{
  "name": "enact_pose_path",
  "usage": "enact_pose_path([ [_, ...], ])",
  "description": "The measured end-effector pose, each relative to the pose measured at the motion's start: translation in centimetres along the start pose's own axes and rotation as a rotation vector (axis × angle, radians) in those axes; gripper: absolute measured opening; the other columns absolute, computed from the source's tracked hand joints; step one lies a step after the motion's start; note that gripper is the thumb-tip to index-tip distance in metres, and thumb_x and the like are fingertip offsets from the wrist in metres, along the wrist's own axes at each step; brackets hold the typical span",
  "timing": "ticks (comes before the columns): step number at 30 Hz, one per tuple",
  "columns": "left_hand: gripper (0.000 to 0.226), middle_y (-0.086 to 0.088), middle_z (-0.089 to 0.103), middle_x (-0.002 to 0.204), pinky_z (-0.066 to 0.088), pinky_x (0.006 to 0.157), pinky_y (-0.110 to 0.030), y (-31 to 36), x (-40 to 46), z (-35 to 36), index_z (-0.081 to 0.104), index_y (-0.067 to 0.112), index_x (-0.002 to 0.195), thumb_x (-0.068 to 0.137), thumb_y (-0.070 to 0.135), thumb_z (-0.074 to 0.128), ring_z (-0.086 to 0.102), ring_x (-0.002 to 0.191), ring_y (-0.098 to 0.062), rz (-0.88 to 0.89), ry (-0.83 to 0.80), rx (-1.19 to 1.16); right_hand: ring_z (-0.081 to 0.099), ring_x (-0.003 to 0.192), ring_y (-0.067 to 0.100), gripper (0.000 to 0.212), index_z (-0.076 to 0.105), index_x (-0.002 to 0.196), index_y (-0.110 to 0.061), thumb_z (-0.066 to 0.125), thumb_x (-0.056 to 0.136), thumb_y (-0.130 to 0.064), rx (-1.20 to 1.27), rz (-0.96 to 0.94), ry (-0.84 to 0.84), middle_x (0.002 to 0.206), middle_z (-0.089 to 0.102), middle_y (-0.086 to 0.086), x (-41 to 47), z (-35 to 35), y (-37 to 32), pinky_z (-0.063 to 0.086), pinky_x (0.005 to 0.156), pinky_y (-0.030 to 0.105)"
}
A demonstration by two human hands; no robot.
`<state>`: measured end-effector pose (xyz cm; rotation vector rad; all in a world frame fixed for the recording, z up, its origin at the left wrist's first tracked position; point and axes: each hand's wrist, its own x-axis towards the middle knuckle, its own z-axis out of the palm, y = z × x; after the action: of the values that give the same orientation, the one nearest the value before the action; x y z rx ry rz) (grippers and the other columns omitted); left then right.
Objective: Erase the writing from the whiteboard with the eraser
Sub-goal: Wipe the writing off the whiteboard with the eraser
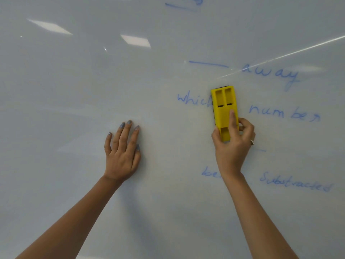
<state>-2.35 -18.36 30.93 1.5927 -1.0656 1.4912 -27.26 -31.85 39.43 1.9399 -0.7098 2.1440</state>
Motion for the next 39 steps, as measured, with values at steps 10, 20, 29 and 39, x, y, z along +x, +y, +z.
enact_pose_path([
  [10,0.053,-0.015,0.036,0.155,0.023,0.106,-0.046,0.8,8.3,-1.4,0.043,0.007,0.146,0.094,0.017,0.043,0.031,0.145,-0.025,-0.048,0.025,-0.05,0.057,0.083,0.038,0.052,0.06,0.129,-0.017,0.071,0.078,-0.023,-0.011,-0.379,-0.219,0.11,0.061,0.019,-0.5,3.0,-7.3,0.051,0.07,0.041],
  [20,0.055,-0.012,0.022,0.162,0.012,0.118,-0.044,-0.7,9.6,0.0,0.027,0.007,0.154,0.102,0.024,0.028,0.017,0.151,-0.024,0.005,0.005,0.003,0.052,0.089,0.038,0.055,0.055,0.133,-0.011,0.07,0.08,-0.018,-0.023,0.072,0.018,0.112,0.054,0.023,2.8,0.8,-2.7,0.049,0.079,0.047],
  [29,0.056,-0.01,0.018,0.163,0.018,0.119,-0.046,-0.9,9.3,0.5,0.024,0.008,0.155,0.103,0.028,0.027,0.015,0.152,-0.022,0.03,0.03,0.04,0.059,0.084,0.035,0.055,0.06,0.129,-0.021,0.072,0.075,-0.022,-0.07,-0.528,-0.3,0.111,0.063,0.015,-1.1,2.9,-6.8,0.051,0.067,0.041],
  [39,0.054,-0.012,0.023,0.162,0.022,0.118,-0.049,-0.6,9.4,0.1,0.028,0.006,0.154,0.103,0.026,0.027,0.02,0.151,-0.025,0.019,0.048,0.025,0.051,0.091,0.036,0.058,0.054,0.134,-0.012,0.072,0.08,-0.019,0.037,0.028,0.038,0.113,0.052,0.022,4.8,1.5,-3.0,0.047,0.081,0.041],
])
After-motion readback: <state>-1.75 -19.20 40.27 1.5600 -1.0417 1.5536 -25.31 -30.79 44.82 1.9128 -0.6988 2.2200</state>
